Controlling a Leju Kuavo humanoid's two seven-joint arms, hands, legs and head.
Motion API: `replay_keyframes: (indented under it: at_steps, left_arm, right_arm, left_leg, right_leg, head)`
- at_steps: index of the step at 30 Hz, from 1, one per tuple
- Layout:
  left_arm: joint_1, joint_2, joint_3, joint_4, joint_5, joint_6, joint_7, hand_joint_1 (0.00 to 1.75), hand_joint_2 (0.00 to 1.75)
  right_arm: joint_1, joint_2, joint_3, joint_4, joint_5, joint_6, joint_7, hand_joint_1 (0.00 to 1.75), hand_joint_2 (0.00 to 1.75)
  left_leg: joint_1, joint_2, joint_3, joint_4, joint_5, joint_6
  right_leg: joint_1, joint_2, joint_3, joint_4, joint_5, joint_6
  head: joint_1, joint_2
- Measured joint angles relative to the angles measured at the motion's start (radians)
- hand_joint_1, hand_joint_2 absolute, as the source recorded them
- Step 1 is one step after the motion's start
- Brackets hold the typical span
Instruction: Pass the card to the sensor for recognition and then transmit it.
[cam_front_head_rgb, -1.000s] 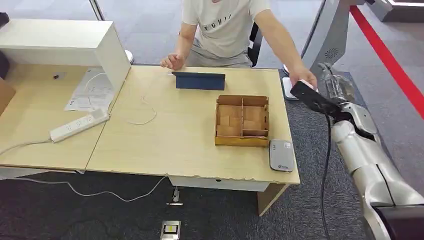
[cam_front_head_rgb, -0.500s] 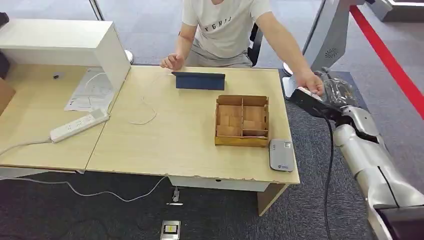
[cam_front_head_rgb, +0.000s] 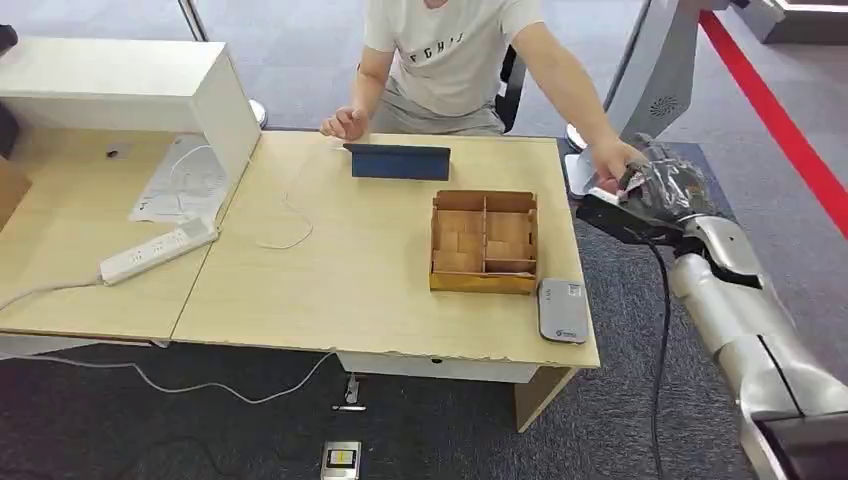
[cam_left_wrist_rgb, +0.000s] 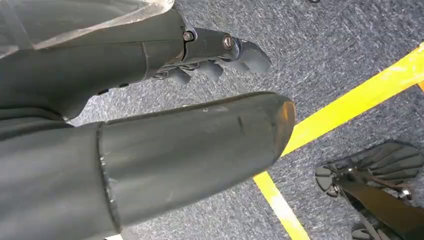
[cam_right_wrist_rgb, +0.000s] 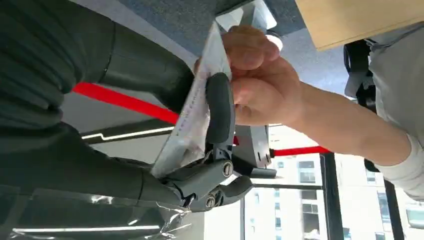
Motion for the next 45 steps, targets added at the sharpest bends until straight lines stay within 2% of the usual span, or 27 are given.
replay_keyframes:
  at_steps: [1, 3, 17, 23, 34, 45]
  left_arm:
    - [0.000, -0.001, -0.006, 0.000, 0.000, 0.000, -0.002, 0.00, 0.00]
    - [0.000, -0.005, -0.014, -0.001, 0.000, 0.008, -0.004, 0.00, 0.00]
    - [0.000, -0.010, -0.016, -0.001, 0.001, 0.013, -0.004, 0.00, 0.00]
    - [0.000, -0.010, -0.016, -0.001, 0.003, 0.021, -0.004, 0.00, 0.00]
    - [0.001, -0.012, -0.016, -0.001, 0.032, 0.045, 0.016, 0.00, 0.00]
    - [0.001, -0.011, -0.016, -0.001, 0.042, 0.055, 0.017, 0.00, 0.00]
  right_arm:
    - [0.000, -0.005, 0.015, 0.000, 0.026, -0.037, -0.022, 1.75, 1.75]
    - [0.001, -0.012, 0.032, 0.000, 0.027, -0.050, -0.048, 1.75, 1.75]
    - [0.002, -0.013, 0.056, 0.000, 0.021, -0.055, -0.065, 1.75, 1.75]
    - [0.020, -0.013, 0.059, -0.002, -0.015, -0.057, -0.097, 1.75, 1.75]
    - [0.138, -0.027, 0.068, -0.027, -0.063, -0.067, -0.122, 1.75, 1.75]
    - [0.293, -0.065, 0.068, -0.054, -0.183, -0.070, -0.107, 1.75, 1.75]
  left_leg:
    - [0.000, 0.000, 0.000, 0.000, 0.000, 0.000]
    - [0.000, 0.000, 0.000, 0.000, 0.000, 0.000]
    - [0.000, 0.000, 0.000, 0.000, 0.000, 0.000]
    - [0.000, 0.000, 0.000, 0.000, 0.000, 0.000]
    - [0.000, 0.000, 0.000, 0.000, 0.000, 0.000]
    - [0.000, 0.000, 0.000, 0.000, -0.001, 0.000]
  right_leg:
    - [0.000, 0.000, 0.000, 0.000, 0.000, 0.000]
    - [0.000, 0.000, 0.000, 0.000, 0.000, 0.000]
    - [0.000, 0.000, 0.000, 0.000, 0.000, 0.000]
    - [0.000, 0.000, 0.000, 0.000, 0.000, 0.000]
    - [0.000, 0.000, 0.000, 0.000, 0.000, 0.000]
    - [0.000, 0.000, 0.000, -0.001, 0.000, 0.000]
  head:
    - [0.000, 0.000]
    - [0.000, 0.000]
    - [0.000, 0.000]
    - [0.000, 0.000]
    - [0.000, 0.000]
    - [0.000, 0.000]
